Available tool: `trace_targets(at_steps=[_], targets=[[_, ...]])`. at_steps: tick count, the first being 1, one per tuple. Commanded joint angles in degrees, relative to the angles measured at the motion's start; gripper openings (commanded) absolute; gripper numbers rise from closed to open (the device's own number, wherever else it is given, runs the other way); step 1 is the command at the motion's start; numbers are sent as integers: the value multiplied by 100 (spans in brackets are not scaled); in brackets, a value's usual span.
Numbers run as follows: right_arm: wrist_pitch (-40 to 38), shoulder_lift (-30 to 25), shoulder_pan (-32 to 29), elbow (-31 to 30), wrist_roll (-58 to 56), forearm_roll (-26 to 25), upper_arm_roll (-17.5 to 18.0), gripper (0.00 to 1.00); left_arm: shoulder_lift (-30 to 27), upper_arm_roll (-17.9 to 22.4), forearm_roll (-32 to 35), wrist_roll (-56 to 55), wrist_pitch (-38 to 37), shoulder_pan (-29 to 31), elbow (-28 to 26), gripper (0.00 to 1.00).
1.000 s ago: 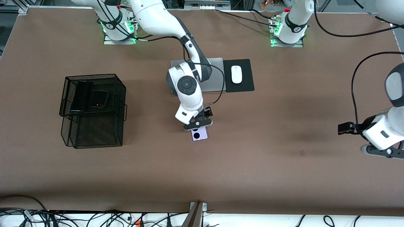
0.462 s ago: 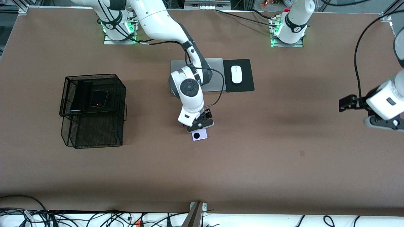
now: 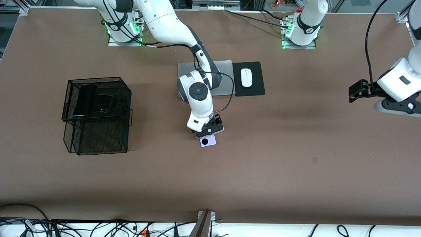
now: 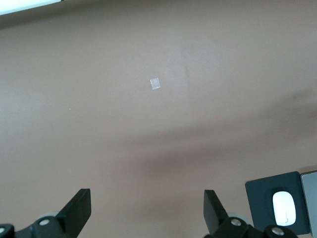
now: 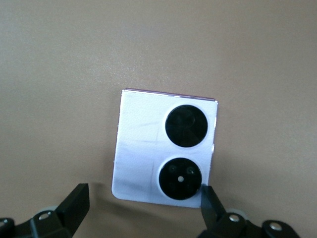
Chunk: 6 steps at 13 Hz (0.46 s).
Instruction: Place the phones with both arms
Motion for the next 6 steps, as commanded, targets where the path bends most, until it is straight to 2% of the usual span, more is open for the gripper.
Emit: trace_targets(at_steps=[1, 6], targets=[[50, 109, -51, 162, -198, -56, 23, 100, -430, -12, -249, -24, -136, 49, -210, 100], [85, 126, -51, 153, -427, -56, 23, 100, -826, -3, -381, -33, -295, 93, -227, 100]])
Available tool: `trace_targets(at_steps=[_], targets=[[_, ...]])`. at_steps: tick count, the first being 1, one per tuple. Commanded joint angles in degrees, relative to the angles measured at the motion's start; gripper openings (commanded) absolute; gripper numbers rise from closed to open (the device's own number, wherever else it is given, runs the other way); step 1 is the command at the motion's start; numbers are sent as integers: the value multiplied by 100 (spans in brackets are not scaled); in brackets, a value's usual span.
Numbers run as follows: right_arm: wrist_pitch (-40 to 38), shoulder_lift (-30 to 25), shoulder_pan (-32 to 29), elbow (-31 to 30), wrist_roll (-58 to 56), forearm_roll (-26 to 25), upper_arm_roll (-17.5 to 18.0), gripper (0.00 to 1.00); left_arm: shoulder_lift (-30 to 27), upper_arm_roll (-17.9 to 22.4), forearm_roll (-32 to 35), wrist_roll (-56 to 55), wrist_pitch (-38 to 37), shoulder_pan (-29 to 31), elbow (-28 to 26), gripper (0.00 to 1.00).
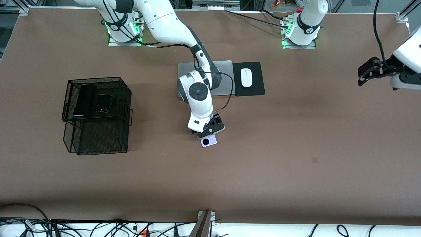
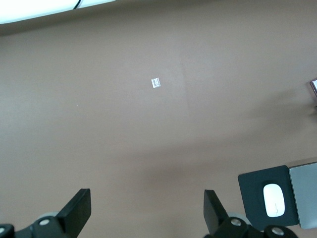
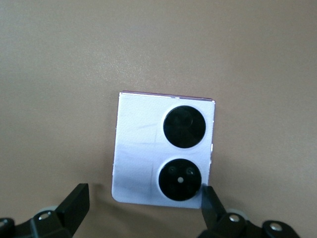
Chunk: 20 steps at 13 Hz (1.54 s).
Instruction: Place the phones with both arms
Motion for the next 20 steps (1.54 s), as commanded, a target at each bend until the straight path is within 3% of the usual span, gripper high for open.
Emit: trace_targets(at_steps=[1, 11, 20], targets=[[77, 122, -56, 153, -96, -49, 23, 100, -342, -3, -338, -19, -7, 82, -253, 100], [59, 78, -47, 206, -123, -243, -12, 100, -510, 14, -365, -335, -473, 82, -131, 100], [410, 166, -82, 206, -474, -506, 15, 100, -466, -214, -646, -942, -201, 29, -148, 100]])
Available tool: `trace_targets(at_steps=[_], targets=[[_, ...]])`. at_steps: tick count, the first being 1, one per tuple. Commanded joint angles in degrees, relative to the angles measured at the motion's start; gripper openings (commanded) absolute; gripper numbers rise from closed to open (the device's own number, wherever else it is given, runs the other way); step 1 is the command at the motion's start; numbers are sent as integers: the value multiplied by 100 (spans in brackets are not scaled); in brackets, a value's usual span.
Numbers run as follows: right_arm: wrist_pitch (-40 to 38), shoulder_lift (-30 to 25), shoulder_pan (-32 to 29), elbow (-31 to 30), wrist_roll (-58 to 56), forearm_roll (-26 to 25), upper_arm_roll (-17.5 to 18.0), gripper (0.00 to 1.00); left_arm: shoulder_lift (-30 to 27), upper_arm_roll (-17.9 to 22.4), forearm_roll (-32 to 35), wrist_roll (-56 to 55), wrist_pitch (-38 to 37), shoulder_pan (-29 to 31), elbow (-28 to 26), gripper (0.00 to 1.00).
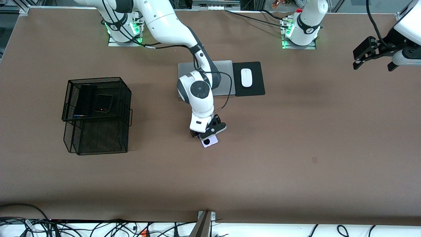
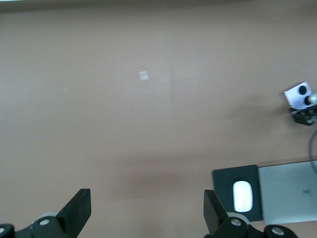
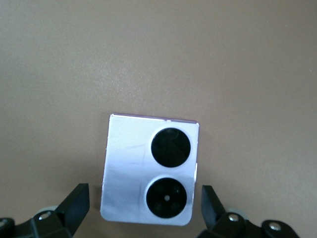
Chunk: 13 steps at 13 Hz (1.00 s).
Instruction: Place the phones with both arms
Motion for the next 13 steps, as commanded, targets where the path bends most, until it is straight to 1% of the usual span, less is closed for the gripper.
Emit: trace_targets(at_steps=[1, 2, 5, 8, 9, 10, 11, 12, 13], targets=[[109, 134, -61, 146, -72, -75, 31, 100, -58, 9, -223, -62, 180, 57, -139, 100], [144, 169, -61, 146, -81, -75, 31, 100, -23, 9, -214, -62, 337, 57, -183, 100], [434, 310, -69, 146, -46, -66, 40, 100, 249, 9, -196, -62, 479, 57, -210, 100], [505, 337, -69, 146, -28, -31, 49, 100, 469, 1, -161, -246, 760, 31, -288, 100], [505, 337, -69, 146, -37, -22, 49, 89, 452, -8, -152, -343, 891, 22, -419, 100], [453, 311, -78, 146, -11, 30, 49, 39, 426, -34, -152, -491, 954, 13, -499, 100], [443, 310, -87, 146, -2, 118, 49, 6, 425, -165, -152, -641, 972, 13, -500, 100], [443, 310, -87, 146, -2, 127, 49, 0, 434, -297, -152, -851, 1024, 13, -500, 100], [443, 302, -87, 146, 7, 128, 49, 0, 434, -411, -152, -1053, 1042, 13, -526, 100]])
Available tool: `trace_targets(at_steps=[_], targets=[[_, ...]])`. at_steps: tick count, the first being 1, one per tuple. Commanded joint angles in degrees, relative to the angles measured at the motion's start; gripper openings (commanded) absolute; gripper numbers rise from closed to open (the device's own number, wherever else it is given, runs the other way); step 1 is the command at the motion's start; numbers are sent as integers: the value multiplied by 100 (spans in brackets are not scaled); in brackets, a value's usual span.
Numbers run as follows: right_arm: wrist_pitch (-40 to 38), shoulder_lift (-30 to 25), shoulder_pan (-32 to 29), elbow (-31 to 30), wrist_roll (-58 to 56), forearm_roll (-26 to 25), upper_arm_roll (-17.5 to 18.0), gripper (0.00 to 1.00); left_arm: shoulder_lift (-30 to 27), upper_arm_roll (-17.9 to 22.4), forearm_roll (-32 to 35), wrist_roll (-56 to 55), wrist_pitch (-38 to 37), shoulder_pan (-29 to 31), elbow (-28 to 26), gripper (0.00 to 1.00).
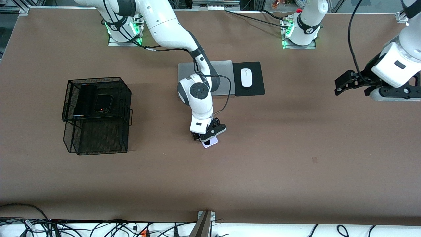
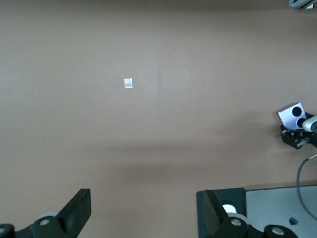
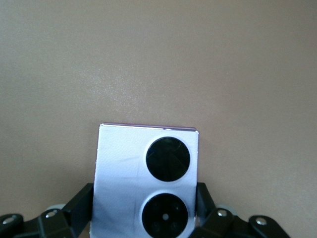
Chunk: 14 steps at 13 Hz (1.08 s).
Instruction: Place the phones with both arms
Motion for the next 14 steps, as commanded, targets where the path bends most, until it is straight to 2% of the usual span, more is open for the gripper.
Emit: trace_targets(at_steps=[1, 2, 5, 7, 10, 12, 14], targets=[[-86, 39, -72, 122, 17, 71, 10, 0, -133, -280, -67, -459, 111, 7, -146, 100], [-391, -109, -72, 122, 17, 71, -69, 0, -142, -298, -67, -469, 103, 7, -163, 100], [-1936, -934, -107, 113, 8, 97, -797, 0, -133, -246, -50, -373, 102, 86, -146, 100], [-2807, -1462, -352, 61, -44, 141, -1071, 0, -107, -246, 264, -277, 111, 147, -137, 100], [-4336, -1816, -406, 43, -324, 97, -2018, 0, -98, -228, 355, 1029, 102, 567, -137, 100], [-4648, -1825, -414, -175, -920, 115, -2607, 0, -81, -219, 372, 1446, 120, 771, -120, 100], [-4596, -1834, -441, -701, -1501, 150, -3056, 0, -2, -219, 355, 1465, 190, 885, -85, 100]])
